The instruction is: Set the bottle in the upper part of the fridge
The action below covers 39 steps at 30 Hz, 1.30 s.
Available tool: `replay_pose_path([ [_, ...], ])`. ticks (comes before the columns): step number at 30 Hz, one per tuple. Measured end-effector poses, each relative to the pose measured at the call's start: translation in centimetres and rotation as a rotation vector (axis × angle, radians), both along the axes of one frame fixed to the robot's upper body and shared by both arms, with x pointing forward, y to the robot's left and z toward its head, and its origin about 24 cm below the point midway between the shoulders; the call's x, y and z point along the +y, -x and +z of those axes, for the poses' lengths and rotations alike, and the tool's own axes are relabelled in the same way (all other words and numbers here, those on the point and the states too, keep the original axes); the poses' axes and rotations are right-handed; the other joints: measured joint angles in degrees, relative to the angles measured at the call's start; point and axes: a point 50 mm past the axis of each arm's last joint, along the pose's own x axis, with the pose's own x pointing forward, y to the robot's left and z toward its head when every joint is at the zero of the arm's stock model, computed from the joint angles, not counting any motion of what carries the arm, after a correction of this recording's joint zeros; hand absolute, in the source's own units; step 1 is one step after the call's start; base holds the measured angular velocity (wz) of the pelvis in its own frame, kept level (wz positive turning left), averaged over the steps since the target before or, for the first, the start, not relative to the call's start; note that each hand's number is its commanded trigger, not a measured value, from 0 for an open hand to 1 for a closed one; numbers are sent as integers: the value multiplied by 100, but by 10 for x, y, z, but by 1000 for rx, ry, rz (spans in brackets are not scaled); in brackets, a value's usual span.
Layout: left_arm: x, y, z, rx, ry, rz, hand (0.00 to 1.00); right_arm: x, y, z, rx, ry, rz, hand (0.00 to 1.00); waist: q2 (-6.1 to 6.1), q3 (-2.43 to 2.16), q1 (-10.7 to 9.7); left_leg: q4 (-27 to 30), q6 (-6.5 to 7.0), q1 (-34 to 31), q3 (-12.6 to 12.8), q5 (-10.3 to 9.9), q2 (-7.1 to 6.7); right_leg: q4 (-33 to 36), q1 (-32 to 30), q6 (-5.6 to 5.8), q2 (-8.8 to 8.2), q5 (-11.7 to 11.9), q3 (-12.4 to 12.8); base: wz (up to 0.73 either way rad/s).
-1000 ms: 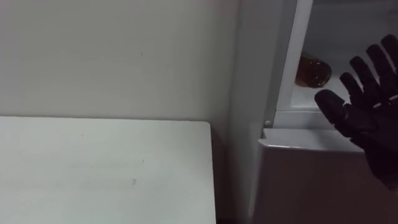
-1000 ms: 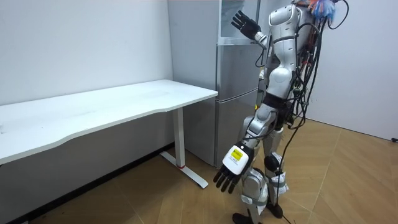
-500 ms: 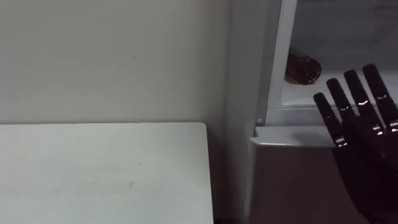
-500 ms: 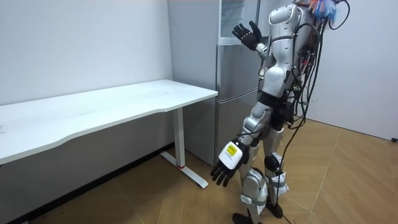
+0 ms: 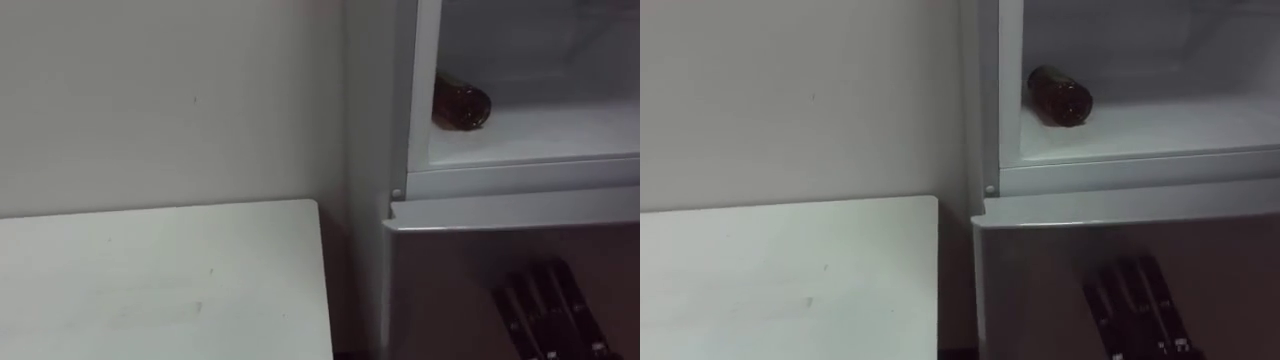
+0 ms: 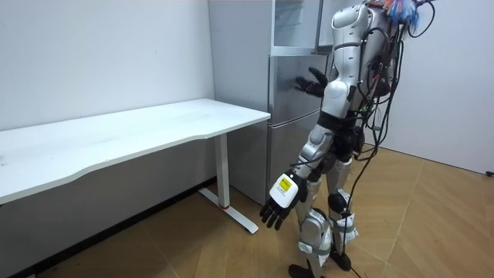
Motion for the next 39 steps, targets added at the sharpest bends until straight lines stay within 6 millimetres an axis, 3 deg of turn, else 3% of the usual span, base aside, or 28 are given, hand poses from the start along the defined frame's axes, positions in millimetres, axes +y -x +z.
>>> replay_pose_path([
  [2, 0, -1, 0, -5, -10, 1, 0, -6, 16, -22, 143, -17, -55, 0, 13, -2, -9, -22, 0, 0, -15, 1, -3, 2, -14, 0, -5, 0, 12, -2],
  [6, 0, -3, 1, -13, -34, -10, 0, -18, 42, -63, 412, -27, -165, 0, -5, 0, -213, -24, 0, -4, -37, 1, -9, 4, 2, 8, 1, -8, 1, 2],
  [9, -1, -6, 1, -28, -29, -20, 0, -21, 59, -81, 558, -44, -224, 0, -47, 8, -275, -29, 0, 0, -30, 1, -15, -4, -3, 13, 10, -11, 14, 0],
  [18, 3, 2, 2, -39, -29, 47, 0, -29, 103, -112, 913, -7, -359, 0, -200, 54, -411, -34, 13, 18, -36, -23, -34, -13, 19, 42, 1, -31, -18, 0],
  [27, 4, 1, 3, -63, -51, 107, 0, -23, 144, -135, 1211, 32, -384, 0, -191, 58, -449, -31, 16, 62, -10, -67, -40, 21, 33, 55, -12, -57, -10, -1],
  [31, 4, 0, 4, -69, -59, 108, 0, -21, 145, -136, 1238, 6, -406, 0, -178, 60, -462, -31, 16, 61, -15, -70, -42, 22, 29, 55, -17, -63, -11, 0],
  [39, 8, 0, 5, -71, -68, 106, 0, -40, 117, -123, 1183, 56, -483, 0, -198, 60, -602, -44, 16, 69, -12, -69, -48, 22, 28, 59, -15, -66, -4, 0],
])
